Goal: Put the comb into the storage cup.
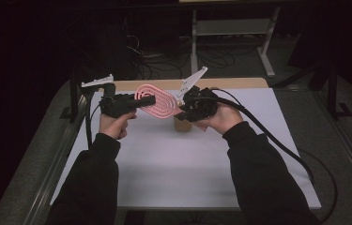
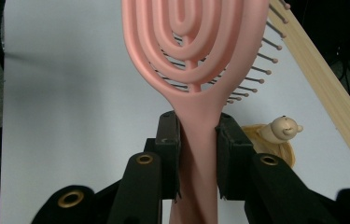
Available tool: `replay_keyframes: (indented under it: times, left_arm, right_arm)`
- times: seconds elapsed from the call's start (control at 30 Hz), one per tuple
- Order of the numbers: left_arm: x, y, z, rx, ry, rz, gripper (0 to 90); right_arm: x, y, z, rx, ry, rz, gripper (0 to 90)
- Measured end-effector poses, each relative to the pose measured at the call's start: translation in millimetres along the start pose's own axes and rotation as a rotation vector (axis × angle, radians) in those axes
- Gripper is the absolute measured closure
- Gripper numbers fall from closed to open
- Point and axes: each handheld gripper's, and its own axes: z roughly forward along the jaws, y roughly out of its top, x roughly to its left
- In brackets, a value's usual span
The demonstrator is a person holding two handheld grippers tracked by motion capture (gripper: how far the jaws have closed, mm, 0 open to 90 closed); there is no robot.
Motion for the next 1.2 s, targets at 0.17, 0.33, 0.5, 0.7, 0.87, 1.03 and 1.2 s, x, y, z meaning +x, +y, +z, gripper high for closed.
replay_keyframes:
  times: [0.17, 0.33, 0.5, 0.7, 0.87, 1.03, 1.2]
  left_arm:
    - [-1.4, 1.6, -2.1, -0.017, -0.055, -0.007, 55.4]
    - [-6.2, 4.9, -3.4, -0.047, -0.103, -0.006, 61.5]
    - [-10.3, 8.3, -1.3, -0.067, -0.129, -0.007, 62.7]
    - [-17.3, 11.0, 5.7, -0.055, -0.107, 0.043, 63.3]
    - [-16.2, 12.0, 8.0, 0.001, -0.056, 0.056, 63.6]
    - [-16.0, 12.9, 6.9, 0.004, -0.039, 0.061, 63.6]
    - [-16.5, 17.5, 4.9, 0.001, -0.034, 0.073, 63.6]
  right_arm:
    - [-1.0, -0.5, 2.3, -0.004, 0.013, 0.012, 71.0]
    - [-2.2, -1.0, 5.2, -0.013, 0.023, 0.021, 69.8]
    - [-2.7, -1.4, 4.8, -0.024, 0.028, 0.033, 69.1]
    - [-6.1, -6.0, 5.5, -0.026, 0.03, 0.06, 66.2]
    - [-10.6, -14.0, 4.3, -0.017, 0.034, 0.109, 57.0]
    - [-13.3, -18.9, 3.3, -0.02, 0.045, 0.144, 46.8]
    - [-18.3, -28.1, 4.9, 0.009, 0.086, 0.197, 31.8]
